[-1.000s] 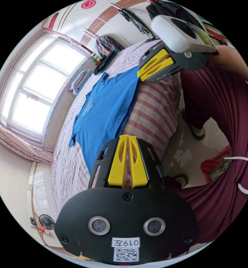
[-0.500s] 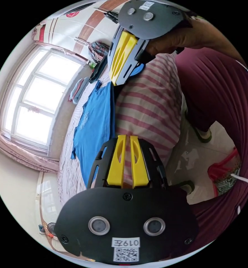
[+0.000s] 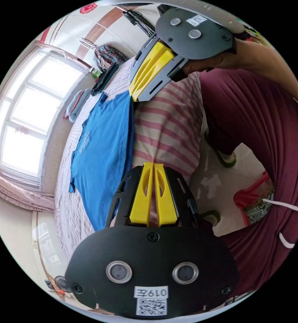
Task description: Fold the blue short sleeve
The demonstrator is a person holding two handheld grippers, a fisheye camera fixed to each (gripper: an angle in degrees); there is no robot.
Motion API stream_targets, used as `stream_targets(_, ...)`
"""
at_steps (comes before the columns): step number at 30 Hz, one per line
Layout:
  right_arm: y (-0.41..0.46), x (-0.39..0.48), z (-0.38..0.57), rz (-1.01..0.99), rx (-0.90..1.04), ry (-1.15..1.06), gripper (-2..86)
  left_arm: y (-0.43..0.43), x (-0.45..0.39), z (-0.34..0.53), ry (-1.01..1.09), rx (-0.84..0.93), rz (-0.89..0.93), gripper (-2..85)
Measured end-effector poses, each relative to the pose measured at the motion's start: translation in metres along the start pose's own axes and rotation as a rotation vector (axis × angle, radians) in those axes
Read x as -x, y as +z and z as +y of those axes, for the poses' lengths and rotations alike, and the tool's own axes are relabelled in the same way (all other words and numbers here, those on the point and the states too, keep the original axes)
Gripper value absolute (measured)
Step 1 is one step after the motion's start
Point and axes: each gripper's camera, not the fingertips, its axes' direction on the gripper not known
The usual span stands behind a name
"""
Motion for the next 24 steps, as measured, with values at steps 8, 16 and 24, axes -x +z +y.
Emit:
stream_targets(8, -0.008, 0.016, 0.004, 0.044, 0.001, -0.047, -0.4, -0.001, -0.001, 0.014, 0.074, 0.048, 0.065, 0.5)
stream_targets(16, -0.015, 0.054, 0.012, 0.115, 0.037, -0.180, 0.4, -0.019, 0.029, 0.054, -0.087, -0.097, 0.096, 0.6)
stream_targets(24, -0.043, 0.070, 0.024, 0.213, 0.013, -0.285, 4.0, -0.023, 0.088, 0.105, -0.290, -0.155, -0.136, 1.5)
